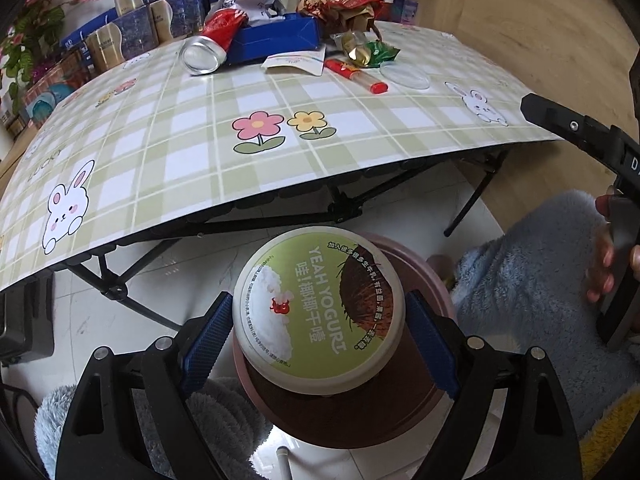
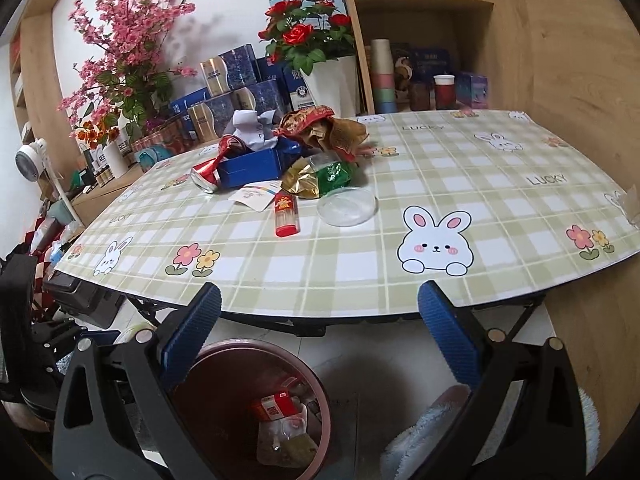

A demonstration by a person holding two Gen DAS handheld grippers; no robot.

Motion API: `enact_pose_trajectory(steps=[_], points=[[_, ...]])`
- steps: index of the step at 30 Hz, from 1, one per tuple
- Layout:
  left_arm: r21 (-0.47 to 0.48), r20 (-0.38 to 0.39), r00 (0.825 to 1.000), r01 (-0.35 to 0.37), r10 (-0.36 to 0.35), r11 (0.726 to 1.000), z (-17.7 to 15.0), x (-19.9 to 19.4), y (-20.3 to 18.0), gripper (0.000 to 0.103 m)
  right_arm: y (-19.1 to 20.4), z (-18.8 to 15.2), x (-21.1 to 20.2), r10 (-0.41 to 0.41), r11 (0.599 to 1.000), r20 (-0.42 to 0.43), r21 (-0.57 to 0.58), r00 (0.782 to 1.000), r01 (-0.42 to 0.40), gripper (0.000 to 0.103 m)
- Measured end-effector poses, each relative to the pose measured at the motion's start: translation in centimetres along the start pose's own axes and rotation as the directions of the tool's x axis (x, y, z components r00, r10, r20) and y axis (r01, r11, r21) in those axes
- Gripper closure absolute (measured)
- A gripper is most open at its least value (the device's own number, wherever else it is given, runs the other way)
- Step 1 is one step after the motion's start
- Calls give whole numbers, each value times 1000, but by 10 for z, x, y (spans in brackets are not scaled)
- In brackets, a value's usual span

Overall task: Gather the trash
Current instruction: 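Release the tissue pack from the right tool while the left tool drops the yogurt cup into the bin, then reach both tools toward the red can and snack bag on the table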

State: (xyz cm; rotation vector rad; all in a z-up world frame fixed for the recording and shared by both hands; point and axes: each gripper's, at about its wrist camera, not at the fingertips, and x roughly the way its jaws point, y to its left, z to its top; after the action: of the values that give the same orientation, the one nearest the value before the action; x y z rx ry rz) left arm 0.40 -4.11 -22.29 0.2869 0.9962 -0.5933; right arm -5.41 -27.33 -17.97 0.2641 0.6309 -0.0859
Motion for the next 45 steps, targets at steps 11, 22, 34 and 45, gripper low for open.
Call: enact_pose_trajectory(steps=[11,22,34,45], points=[[-30,75,996,-37,39,999,3,-15,5,11,1,-4,8,5,1000,-33,6,999,-5,6],[-239,287,953,-25,95,971,14,-58,48,6,9,-5,14,11,999,-63,-39,998,-13,6],[-256,378,910,-73,169,964,20,-76,63,6,9,-5,21,7,999,-93,-36,996,-10,6],[-173,399,896,-135,195,976,51,-76,69,6,-3,36,13,7,999,-46,-53,999,-9,6]])
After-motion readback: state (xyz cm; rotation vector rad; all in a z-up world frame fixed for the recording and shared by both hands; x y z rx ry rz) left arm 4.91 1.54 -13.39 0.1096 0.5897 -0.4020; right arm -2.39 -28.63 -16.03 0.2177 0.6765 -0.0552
